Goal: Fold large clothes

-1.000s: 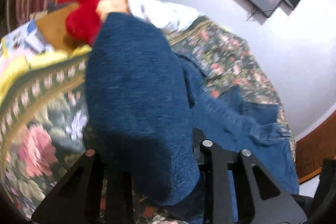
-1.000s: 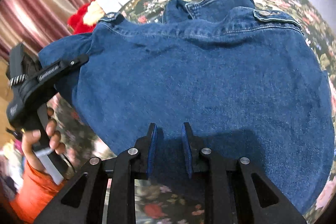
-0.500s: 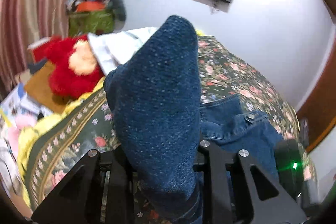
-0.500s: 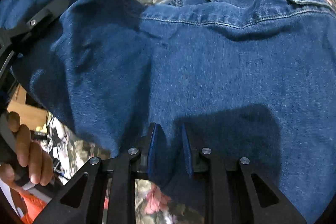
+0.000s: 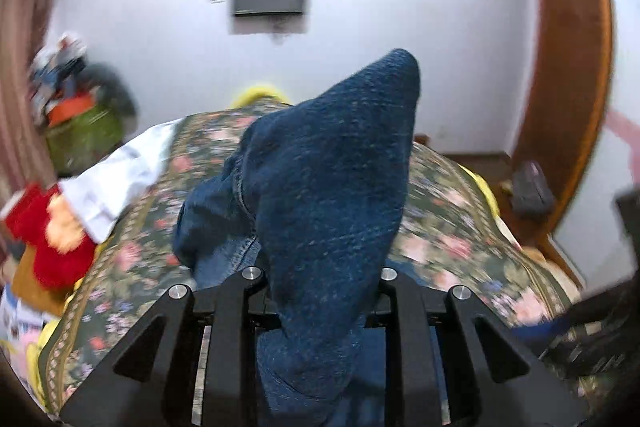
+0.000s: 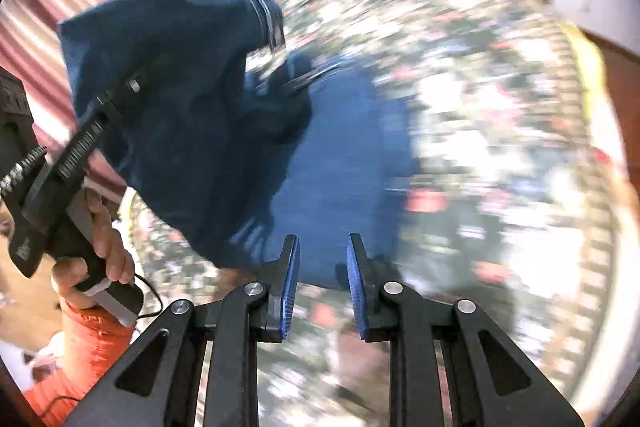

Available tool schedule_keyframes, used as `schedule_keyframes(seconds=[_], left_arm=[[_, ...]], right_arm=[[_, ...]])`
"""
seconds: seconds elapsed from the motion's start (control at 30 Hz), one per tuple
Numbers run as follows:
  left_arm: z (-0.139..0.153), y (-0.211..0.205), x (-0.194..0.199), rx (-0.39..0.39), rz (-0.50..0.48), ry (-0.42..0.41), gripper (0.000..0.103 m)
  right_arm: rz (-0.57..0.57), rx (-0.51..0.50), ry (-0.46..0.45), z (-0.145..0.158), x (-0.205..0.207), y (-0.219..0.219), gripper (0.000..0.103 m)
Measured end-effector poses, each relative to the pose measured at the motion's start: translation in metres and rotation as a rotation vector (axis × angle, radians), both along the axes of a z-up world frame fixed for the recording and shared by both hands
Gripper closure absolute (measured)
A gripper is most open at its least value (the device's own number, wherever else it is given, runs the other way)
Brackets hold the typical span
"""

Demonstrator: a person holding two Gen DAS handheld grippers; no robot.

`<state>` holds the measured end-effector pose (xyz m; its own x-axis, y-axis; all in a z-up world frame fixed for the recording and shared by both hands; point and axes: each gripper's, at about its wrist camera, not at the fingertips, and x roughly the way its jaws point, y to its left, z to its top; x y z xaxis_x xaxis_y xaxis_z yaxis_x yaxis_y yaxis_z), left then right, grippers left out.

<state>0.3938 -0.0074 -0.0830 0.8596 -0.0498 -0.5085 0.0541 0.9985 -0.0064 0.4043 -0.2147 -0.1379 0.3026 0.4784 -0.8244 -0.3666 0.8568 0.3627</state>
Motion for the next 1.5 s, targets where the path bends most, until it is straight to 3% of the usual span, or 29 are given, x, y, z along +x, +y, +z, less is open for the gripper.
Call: schedule_keyframes(seconds=[0.1, 0.2, 0.33, 0.4, 0.5, 0.57, 0.63, 0.8, 0.9, 1.0, 1.1, 1.2, 1.27, 1.33, 1.4, 1.43, 1.47, 1.5], left_arm=[[-0.021, -0.038, -0.003, 0.035, -0.084, 0.054, 0.082], [-0.051, -0.06, -0.006, 0.073, -0.147, 0.165, 0.082], [-0.079, -0.068, -0.018, 0.131, -0.21, 0.296, 0.082], [-0.082, -0.07, -0.025, 0.18, -0.228, 0.322, 0.08], [-0.082, -0.07, -0.039, 0.202, -0.259, 0.348, 0.066], [-0.078, -0.067, -0.046, 0.138, -0.303, 0.376, 0.042], [-0.069, -0.065, -0.054, 0.097, -0.325, 0.381, 0.039], [-0.038, -0.043, -0.074, 0.102, -0.25, 0.305, 0.037], [-0.021, -0.013, -0.077, 0.097, -0.184, 0.264, 0.029], [-0.013, 0.02, -0.074, 0.14, -0.087, 0.224, 0.022], [-0.019, 0.049, -0.065, 0.109, -0.029, 0.261, 0.022], [-0.04, 0.075, -0.051, 0.054, 0.018, 0.345, 0.022], [-0.059, 0.089, -0.045, -0.003, 0.043, 0.41, 0.022], [-0.08, 0.096, -0.043, -0.086, 0.04, 0.479, 0.021], [-0.094, 0.1, -0.046, -0.178, 0.037, 0.493, 0.02], [-0.098, 0.101, -0.048, -0.205, 0.041, 0.492, 0.015], [-0.101, 0.101, -0.049, -0.219, 0.046, 0.492, 0.01], [-0.104, 0.102, -0.05, -0.232, 0.05, 0.492, 0.009]], right_arm=[[-0.035, -0.045, -0.034, 0.011, -0.013, -0.042, 0.083], [-0.053, -0.062, -0.041, 0.015, -0.027, -0.068, 0.083], [-0.047, -0.087, -0.053, 0.011, -0.04, -0.073, 0.083], [-0.034, -0.093, -0.062, 0.01, -0.043, -0.067, 0.083], [-0.016, -0.085, -0.084, 0.012, -0.038, -0.054, 0.083], [-0.004, -0.072, -0.102, 0.018, -0.039, -0.046, 0.083], [0.011, -0.066, -0.124, 0.025, -0.039, -0.038, 0.083], [0.062, -0.086, -0.179, 0.045, -0.038, -0.009, 0.083], [0.088, -0.1, -0.2, 0.051, -0.034, 0.011, 0.083], [0.113, -0.091, -0.205, 0.054, -0.029, 0.031, 0.083], [0.149, -0.098, -0.212, 0.05, -0.022, 0.054, 0.083], [0.176, -0.181, -0.216, 0.032, -0.015, 0.076, 0.083], [0.184, -0.297, -0.223, 0.01, -0.012, 0.087, 0.083], [0.19, -0.362, -0.229, -0.008, -0.012, 0.088, 0.083], [0.196, -0.388, -0.224, -0.021, -0.013, 0.082, 0.082], [0.192, -0.391, -0.225, -0.026, -0.015, 0.078, 0.079], [0.176, -0.411, -0.236, -0.029, -0.015, 0.072, 0.063], [0.144, -0.443, -0.26, -0.03, -0.016, 0.067, 0.035]])
